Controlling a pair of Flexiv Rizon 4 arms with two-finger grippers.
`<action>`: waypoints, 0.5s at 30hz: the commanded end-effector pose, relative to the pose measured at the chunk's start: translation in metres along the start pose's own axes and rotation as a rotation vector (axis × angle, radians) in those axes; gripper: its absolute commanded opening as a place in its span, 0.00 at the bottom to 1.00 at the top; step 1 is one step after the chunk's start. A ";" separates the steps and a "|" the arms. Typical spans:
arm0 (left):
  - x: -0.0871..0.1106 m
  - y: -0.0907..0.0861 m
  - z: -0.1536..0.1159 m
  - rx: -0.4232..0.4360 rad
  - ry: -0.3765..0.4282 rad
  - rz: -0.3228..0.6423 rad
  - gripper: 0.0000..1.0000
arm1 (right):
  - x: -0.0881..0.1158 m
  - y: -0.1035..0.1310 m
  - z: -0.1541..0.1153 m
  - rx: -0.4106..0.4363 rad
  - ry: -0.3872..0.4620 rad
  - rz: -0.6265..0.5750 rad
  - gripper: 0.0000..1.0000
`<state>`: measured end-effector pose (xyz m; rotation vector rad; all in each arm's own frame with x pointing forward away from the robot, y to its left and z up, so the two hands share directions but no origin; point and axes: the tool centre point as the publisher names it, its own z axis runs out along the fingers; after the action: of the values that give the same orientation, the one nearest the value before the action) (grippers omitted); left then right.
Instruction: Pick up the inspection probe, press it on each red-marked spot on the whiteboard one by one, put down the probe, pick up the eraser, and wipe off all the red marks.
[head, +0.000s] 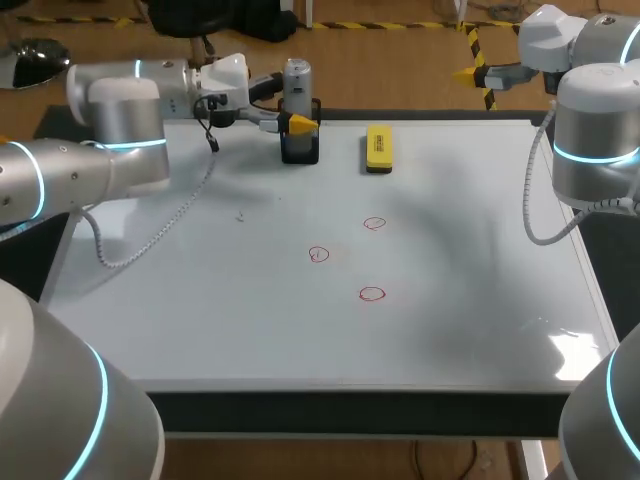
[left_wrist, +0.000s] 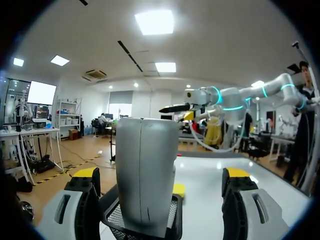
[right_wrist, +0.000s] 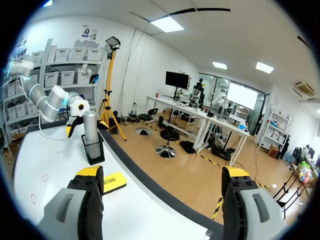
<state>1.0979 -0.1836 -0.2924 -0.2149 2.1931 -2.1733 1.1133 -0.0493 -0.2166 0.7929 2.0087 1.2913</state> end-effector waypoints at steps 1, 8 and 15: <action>0.000 0.003 0.001 0.003 -0.004 0.002 1.00 | 0.000 0.000 0.000 0.001 0.001 0.000 1.00; -0.003 0.006 0.002 0.008 -0.008 0.000 1.00 | 0.000 0.000 0.000 0.001 0.001 0.000 1.00; -0.004 0.009 0.002 0.009 -0.014 -0.004 1.00 | 0.000 0.000 0.000 0.001 0.001 0.000 1.00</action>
<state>1.1006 -0.1839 -0.2988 -0.2326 2.1829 -2.1738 1.1133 -0.0493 -0.2166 0.7929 2.0087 1.2913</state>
